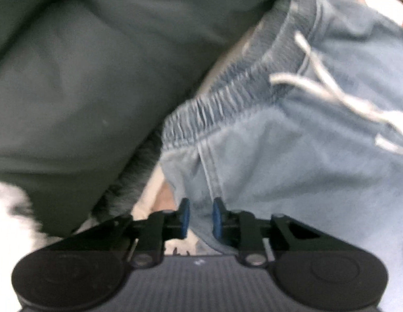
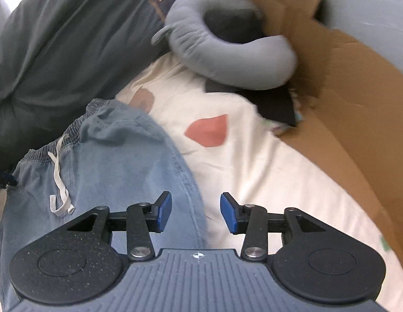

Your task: Fold clothes

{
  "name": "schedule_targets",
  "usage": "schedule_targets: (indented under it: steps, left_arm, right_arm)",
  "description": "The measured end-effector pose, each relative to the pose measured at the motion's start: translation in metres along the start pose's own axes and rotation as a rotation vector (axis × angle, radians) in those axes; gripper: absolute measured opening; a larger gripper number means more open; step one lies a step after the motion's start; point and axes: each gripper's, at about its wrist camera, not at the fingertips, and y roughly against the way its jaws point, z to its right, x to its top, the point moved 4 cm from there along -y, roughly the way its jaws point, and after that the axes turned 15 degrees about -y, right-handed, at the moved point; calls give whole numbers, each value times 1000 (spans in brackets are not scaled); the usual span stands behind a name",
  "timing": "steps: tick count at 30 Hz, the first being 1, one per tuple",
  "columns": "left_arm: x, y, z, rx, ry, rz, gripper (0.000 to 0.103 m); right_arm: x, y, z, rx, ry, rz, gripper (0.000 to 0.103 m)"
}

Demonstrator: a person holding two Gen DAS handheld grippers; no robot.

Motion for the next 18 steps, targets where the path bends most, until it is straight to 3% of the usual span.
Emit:
schedule_targets:
  steps: [3,13,18]
  left_arm:
    - [5,36,-1,5,44,66,36]
    - [26,143,34,-116,125,205,53]
    - [35,170,72,-140,62,222,55]
  right_arm:
    - [-3,38,4,-17,-24,18,54]
    - [-32,127,16,-106,-111,32,55]
    - [-59,150,25,-92,-190,35,56]
